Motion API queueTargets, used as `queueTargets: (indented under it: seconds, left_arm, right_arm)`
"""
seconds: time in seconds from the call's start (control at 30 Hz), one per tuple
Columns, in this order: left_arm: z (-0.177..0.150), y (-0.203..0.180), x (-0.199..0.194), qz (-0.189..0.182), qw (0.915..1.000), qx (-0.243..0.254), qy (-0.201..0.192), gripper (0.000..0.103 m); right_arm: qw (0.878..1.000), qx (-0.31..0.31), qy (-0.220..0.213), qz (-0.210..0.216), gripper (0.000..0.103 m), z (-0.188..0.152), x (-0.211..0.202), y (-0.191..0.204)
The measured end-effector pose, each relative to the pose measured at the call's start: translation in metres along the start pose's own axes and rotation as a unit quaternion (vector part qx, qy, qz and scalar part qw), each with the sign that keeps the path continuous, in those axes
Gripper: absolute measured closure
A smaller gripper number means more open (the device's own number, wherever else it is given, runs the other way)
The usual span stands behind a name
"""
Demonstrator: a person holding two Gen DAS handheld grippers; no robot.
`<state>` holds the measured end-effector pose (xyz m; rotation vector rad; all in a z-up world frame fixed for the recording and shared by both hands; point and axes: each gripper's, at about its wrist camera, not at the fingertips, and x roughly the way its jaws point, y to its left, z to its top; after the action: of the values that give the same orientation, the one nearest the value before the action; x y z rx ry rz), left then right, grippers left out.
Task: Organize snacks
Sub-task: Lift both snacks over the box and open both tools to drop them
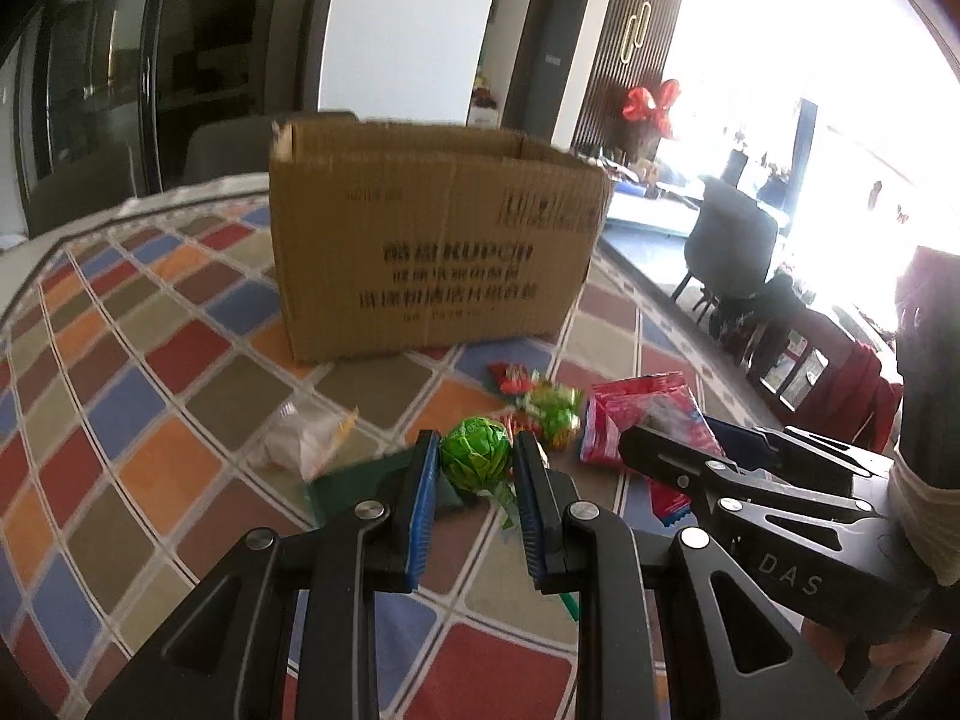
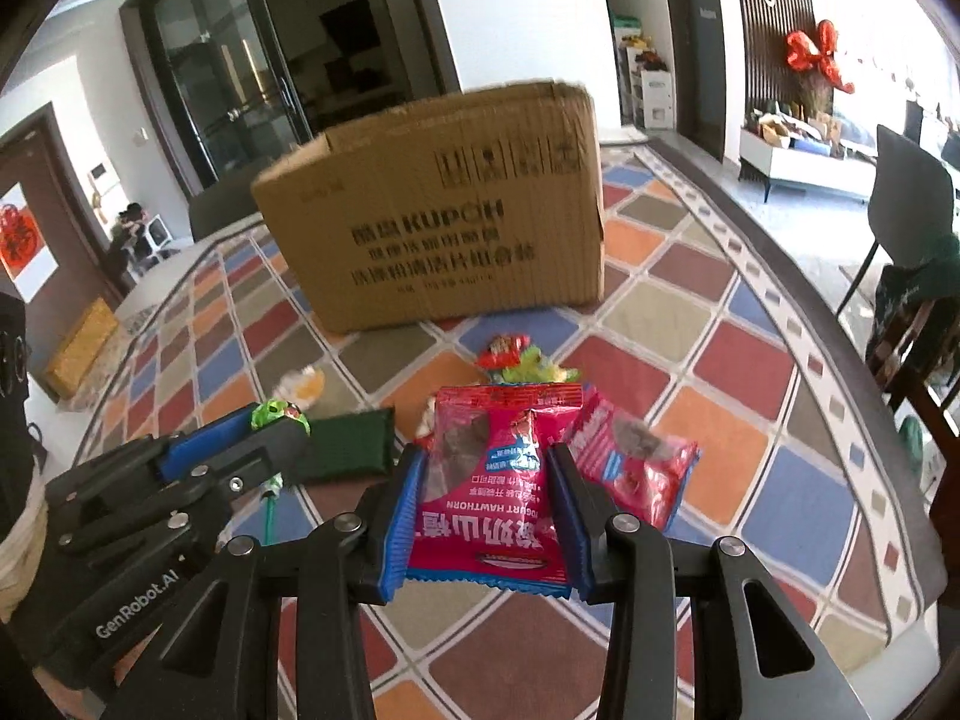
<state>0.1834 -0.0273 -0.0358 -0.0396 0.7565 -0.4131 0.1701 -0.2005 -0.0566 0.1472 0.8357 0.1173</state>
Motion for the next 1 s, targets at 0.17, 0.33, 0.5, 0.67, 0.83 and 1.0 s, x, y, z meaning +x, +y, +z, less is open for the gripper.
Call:
queueTargets:
  seconds: [0.17, 0.33, 0.5, 0.67, 0.83, 1.0]
  left_arm:
    - [0.025, 0.002, -0.014, 0.012, 0.9995, 0.007, -0.030, 0.078]
    - [0.054, 0.005, -0.028, 0.017, 0.9974, 0.017, -0.068, 0.078]
    - [0.086, 0.007, -0.039, 0.031, 0.9938, 0.032, -0.102, 0.078]
    - [0.117, 0.014, -0.043, 0.039, 0.9911, 0.037, -0.122, 0.078]
    - [0.142, 0.022, -0.034, 0.043, 0.9913, 0.037, -0.119, 0.078]
    - [0.164, 0.034, -0.018, 0.047, 0.9928, 0.033, -0.105, 0.078]
  right_arm:
    - [0.999, -0.008, -0.033, 0.003, 0.061, 0.022, -0.011, 0.001]
    - [0.997, -0.018, -0.070, 0.006, 0.061, 0.049, -0.022, 0.006]
    - [0.994, -0.036, -0.104, 0.015, 0.061, 0.080, -0.030, 0.014]
    - [0.990, -0.053, -0.131, 0.016, 0.061, 0.112, -0.034, 0.021]
    - [0.988, -0.064, -0.139, 0.022, 0.061, 0.145, -0.031, 0.026]
    - [0.988, -0.071, -0.133, 0.027, 0.061, 0.167, -0.020, 0.030]
